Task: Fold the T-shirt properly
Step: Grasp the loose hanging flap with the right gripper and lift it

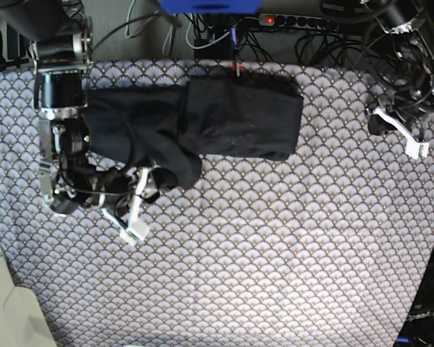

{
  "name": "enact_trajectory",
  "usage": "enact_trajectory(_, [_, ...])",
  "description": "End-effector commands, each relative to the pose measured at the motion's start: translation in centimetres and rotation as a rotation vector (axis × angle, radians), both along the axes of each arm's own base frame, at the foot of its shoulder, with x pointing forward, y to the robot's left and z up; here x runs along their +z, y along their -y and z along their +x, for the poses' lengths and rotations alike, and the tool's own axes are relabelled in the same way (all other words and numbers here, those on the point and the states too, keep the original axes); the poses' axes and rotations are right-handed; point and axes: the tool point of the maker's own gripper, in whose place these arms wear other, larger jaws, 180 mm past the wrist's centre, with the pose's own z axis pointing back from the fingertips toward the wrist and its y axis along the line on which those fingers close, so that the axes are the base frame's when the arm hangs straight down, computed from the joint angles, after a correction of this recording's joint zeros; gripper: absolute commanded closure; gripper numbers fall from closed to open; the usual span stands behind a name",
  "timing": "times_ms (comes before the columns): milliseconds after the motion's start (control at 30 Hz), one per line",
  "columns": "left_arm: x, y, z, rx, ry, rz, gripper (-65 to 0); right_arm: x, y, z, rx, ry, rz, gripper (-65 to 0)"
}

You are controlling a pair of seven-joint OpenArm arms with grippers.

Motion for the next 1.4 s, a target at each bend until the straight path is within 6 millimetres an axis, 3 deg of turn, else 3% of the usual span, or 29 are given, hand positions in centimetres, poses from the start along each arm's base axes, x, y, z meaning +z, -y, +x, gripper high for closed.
enact_trajectory(0, [1.5,-0.5,0.9,-0.004,0.055,0.017,-6.7,1.6,0.0,1.4,-0.009,0.055,0.029,-35.7])
enact_trajectory(133, [1.3,-0.5,0.9,-0.003,0.05,0.013,-6.7,1.5,0.2,1.6,-0.009,0.064,0.032,-35.7])
enact_trajectory(367, [1.4,-0.5,0.9,-0.003,0.053,0.014,-6.7,1.1,-1.3,1.2,0.035,0.088,0.044,-35.7])
enact_trajectory(533, [1.5,-0.5,0.9,-0.006,0.052,0.018,-6.7,-1.5,-1.1,0.8,0.005,0.007,0.064,-35.7])
enact_trajectory(867, [1.5,-0.5,0.9,-0.005,0.056,0.019,-6.7,-1.5,-0.6,1.6,-0.011,0.023,0.068,-35.7])
enact_trajectory(1133, [1.4,-0.5,0.9,-0.004,0.054,0.016,-6.7,-4.1,-0.4,0.8,-0.048,-0.052,0.088,-35.7])
enact_trajectory(1367, [1.5,-0.5,1.1,-0.003,0.057,0.015,-6.7,-4.7,-1.2,0.0,-0.022,-0.07,0.083,-35.4])
